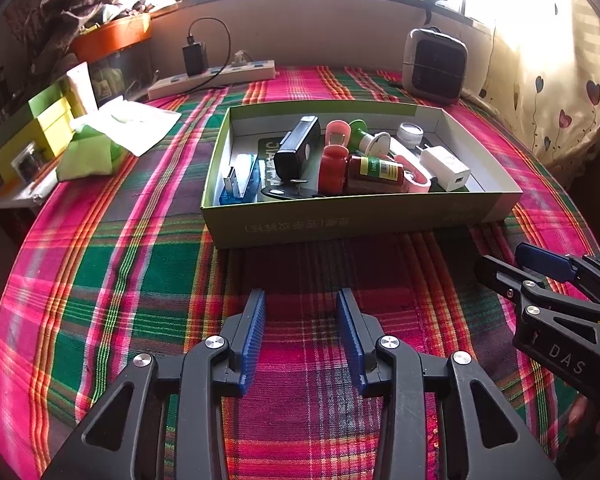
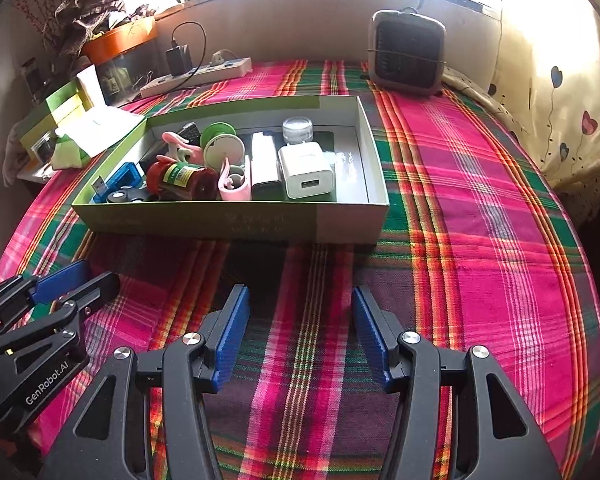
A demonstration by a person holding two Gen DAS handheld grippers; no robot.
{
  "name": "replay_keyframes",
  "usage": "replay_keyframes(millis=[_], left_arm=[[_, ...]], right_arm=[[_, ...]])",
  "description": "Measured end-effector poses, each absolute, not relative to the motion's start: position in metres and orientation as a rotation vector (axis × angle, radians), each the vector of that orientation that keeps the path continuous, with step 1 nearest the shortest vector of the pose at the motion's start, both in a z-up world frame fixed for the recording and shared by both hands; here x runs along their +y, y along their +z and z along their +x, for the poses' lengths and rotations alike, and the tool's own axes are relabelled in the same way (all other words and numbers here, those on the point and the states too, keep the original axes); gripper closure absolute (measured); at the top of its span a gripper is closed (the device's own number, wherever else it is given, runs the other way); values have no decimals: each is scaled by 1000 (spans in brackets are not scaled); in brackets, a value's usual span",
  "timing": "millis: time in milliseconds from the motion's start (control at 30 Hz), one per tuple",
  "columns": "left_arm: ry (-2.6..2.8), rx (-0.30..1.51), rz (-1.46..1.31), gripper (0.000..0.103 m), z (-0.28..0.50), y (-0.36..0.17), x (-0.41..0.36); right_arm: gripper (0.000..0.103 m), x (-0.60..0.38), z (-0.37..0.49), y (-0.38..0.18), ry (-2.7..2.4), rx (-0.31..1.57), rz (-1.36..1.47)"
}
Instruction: Organize rigid objects
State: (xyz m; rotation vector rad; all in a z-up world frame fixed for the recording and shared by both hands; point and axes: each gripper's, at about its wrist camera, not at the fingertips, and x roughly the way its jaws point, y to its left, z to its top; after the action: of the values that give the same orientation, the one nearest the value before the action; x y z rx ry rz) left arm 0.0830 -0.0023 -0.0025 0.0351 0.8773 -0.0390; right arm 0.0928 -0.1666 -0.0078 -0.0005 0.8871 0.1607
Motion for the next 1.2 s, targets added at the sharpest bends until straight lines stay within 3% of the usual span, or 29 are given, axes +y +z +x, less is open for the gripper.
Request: replay_keyframes(millis=[300, 400, 1200], left_arm=[[-38, 883, 46, 54, 83, -4, -10], [-40, 884, 34, 52, 83, -4, -9], [-36, 884, 41, 51, 84, -4, -11]], right_arm=[[48, -164, 91, -9, 155, 892, -25], [42, -160, 91, -10, 154, 898, -47], [34, -162, 93, -11, 134, 903, -46]])
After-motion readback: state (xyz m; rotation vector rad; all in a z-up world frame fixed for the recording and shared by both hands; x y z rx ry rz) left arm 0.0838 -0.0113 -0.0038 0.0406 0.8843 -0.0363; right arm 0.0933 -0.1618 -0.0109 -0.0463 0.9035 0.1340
